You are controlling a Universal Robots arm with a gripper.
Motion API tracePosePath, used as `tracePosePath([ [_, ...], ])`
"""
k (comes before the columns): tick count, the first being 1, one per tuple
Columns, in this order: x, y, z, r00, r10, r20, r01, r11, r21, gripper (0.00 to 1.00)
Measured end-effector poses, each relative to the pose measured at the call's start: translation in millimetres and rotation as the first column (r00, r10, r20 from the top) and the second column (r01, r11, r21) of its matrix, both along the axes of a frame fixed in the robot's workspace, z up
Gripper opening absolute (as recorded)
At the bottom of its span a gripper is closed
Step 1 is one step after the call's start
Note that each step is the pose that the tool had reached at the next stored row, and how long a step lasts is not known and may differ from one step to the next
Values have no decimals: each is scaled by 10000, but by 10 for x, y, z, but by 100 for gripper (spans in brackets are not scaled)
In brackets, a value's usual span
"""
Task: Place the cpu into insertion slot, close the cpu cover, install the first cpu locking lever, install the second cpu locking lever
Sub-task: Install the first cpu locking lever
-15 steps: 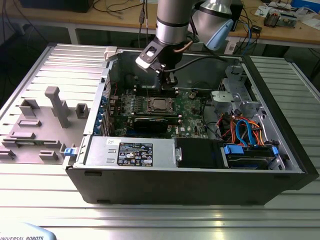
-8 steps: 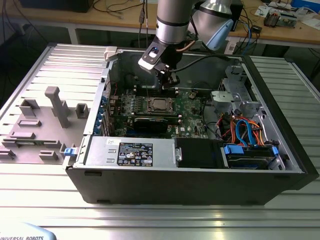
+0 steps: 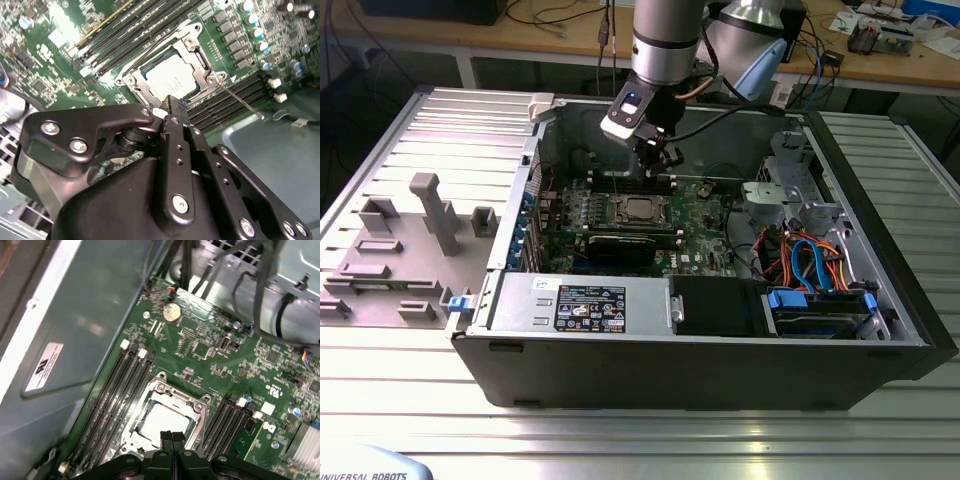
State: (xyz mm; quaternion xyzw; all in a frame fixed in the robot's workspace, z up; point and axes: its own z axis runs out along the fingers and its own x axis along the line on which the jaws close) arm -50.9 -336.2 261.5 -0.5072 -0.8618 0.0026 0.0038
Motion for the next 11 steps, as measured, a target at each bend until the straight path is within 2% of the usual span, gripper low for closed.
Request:
tracePosePath([
  [2,0,0,-1,9987,511,1,-511,9987,2,11],
  [4,-1,0,-1,9967,818,1,-818,9967,2,11],
  [11,-1,0,-1,9964,845,1,-845,9964,2,11],
])
